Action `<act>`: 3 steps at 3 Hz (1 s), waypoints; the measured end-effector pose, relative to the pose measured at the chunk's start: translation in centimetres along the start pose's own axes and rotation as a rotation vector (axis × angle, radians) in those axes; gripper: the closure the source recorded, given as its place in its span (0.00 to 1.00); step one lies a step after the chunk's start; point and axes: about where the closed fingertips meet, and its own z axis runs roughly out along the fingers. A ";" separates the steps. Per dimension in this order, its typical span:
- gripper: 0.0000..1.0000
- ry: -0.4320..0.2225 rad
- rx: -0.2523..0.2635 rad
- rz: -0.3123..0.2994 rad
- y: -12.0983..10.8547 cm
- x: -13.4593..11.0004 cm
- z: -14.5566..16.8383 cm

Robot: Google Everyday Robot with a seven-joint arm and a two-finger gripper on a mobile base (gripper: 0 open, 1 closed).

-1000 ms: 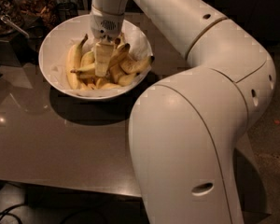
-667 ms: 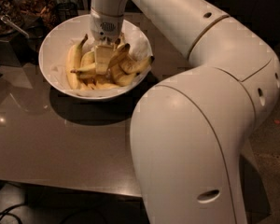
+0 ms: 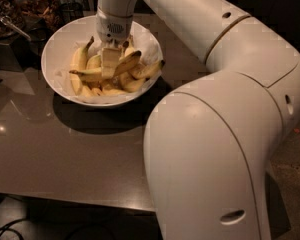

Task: Pick banana from white bowl

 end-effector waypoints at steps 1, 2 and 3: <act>1.00 -0.010 0.057 0.021 1.3 0.9 -1.9; 1.00 -0.013 0.101 0.040 2.8 1.8 -3.6; 1.00 -0.045 0.170 0.022 5.1 2.7 -5.0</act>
Offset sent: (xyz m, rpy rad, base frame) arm -0.0462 -0.0575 0.0461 0.0283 -0.1144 -0.1007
